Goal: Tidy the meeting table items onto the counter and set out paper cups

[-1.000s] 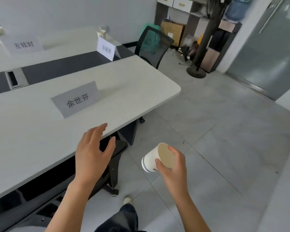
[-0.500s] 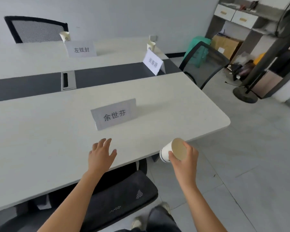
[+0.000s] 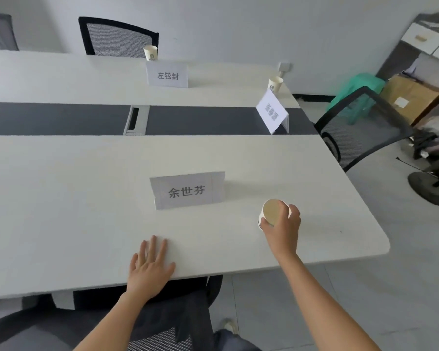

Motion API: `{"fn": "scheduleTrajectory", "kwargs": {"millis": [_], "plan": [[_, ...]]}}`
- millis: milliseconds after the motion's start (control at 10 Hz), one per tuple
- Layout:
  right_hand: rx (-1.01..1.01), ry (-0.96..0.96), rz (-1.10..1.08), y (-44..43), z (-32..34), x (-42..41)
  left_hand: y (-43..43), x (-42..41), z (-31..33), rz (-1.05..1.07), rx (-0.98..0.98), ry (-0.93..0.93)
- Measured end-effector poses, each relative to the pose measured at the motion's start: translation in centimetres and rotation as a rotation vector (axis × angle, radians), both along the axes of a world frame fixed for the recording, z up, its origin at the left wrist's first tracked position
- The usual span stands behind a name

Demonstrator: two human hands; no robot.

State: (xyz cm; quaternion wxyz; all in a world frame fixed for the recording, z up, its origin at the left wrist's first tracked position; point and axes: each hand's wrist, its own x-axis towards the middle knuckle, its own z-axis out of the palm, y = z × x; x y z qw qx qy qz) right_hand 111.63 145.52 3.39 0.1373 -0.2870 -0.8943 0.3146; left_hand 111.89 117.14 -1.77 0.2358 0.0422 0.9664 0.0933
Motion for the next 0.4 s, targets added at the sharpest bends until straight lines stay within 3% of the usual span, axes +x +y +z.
{"fn": "scheduleTrajectory", "kwargs": {"millis": [300,400], "plan": [[0.009,-0.114,0.144,1.7,-1.0,-2.6,0.2,-0.2,-0.1,0.036,-0.012,-0.045],[0.037,-0.051,0.123,1.8,-1.4,-2.5,0.4,-0.1,0.1,0.024,-0.019,-0.05]]}}
